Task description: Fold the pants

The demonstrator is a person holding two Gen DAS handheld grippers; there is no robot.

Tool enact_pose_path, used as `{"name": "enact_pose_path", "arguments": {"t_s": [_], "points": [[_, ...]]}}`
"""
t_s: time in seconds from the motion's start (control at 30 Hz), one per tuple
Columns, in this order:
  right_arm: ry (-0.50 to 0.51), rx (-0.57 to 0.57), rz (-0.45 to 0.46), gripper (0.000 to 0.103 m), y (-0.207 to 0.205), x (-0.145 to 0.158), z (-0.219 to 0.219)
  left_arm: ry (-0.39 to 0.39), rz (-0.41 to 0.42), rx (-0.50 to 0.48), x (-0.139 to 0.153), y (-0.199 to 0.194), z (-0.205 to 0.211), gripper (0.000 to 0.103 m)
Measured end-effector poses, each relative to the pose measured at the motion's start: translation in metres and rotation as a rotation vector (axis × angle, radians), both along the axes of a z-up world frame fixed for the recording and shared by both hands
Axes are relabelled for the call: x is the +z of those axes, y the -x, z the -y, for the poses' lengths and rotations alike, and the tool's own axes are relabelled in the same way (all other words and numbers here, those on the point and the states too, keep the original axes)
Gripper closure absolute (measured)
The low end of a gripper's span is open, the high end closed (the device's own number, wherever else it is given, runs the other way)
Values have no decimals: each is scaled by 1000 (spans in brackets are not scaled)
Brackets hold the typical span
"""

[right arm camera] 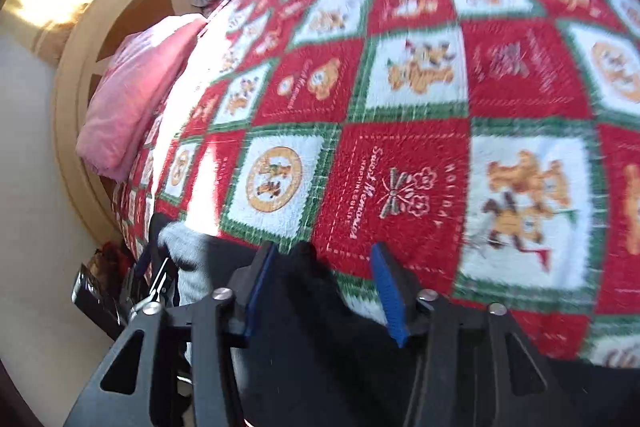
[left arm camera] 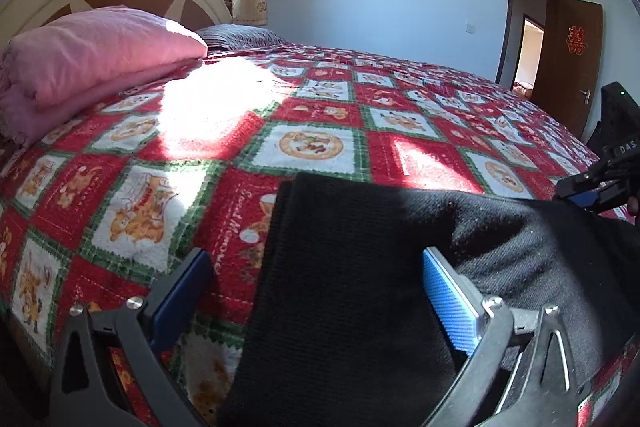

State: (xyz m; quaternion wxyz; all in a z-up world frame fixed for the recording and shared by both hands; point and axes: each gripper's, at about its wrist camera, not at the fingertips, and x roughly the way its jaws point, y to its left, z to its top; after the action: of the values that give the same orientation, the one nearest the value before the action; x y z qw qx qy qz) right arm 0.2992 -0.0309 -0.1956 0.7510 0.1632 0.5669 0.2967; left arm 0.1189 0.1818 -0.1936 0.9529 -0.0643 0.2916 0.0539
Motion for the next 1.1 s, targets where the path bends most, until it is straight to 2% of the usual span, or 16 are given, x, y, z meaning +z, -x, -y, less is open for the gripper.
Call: {"name": "enact_pose_path", "arguments": {"t_s": [0.07,0.1,0.13,0.23,0.3,0.33,0.4,0.5,0.6,0.73,0.8,0.87,0.97,1.0,1.03,1.1], "points": [[-53,5,-32,63,-2,-3,-2,0,2,0,1,0,1,0],[-69,12,-42,84,0,-3,-2,-3,0,4,2,0,1,0],[-70,31,-51,95,1,-3,-5,-12,-2,15,5,0,2,0],[-16,79,16,97,15,4,-15,-59,29,59,16,3,6,0],[9,62,60,98,18,12,-17,-85,-3,63,12,-2,6,0],[17,46,90,99,18,17,-17,-75,-20,62,7,-4,4,0],[17,14,127,99,14,27,-16,-30,3,64,3,-1,-3,0],[37,0,153,100,10,31,-18,-18,6,56,3,-2,-5,0],[74,-25,159,100,3,19,-20,-35,12,66,5,-1,-2,0],[55,-55,146,100,-1,9,-12,-106,29,68,11,-2,3,0],[55,-48,147,100,2,7,-12,-102,21,66,6,-4,1,0],[69,-35,132,100,2,-1,-14,-66,31,58,2,-4,-3,0],[81,11,164,99,12,6,-14,-33,23,50,4,-2,-8,0],[88,9,171,90,16,10,-10,-35,20,54,7,-1,-8,0],[104,-2,192,74,22,17,-4,-40,23,63,10,1,-7,0],[122,-23,249,55,39,30,15,-62,44,79,18,5,-4,0]]}}
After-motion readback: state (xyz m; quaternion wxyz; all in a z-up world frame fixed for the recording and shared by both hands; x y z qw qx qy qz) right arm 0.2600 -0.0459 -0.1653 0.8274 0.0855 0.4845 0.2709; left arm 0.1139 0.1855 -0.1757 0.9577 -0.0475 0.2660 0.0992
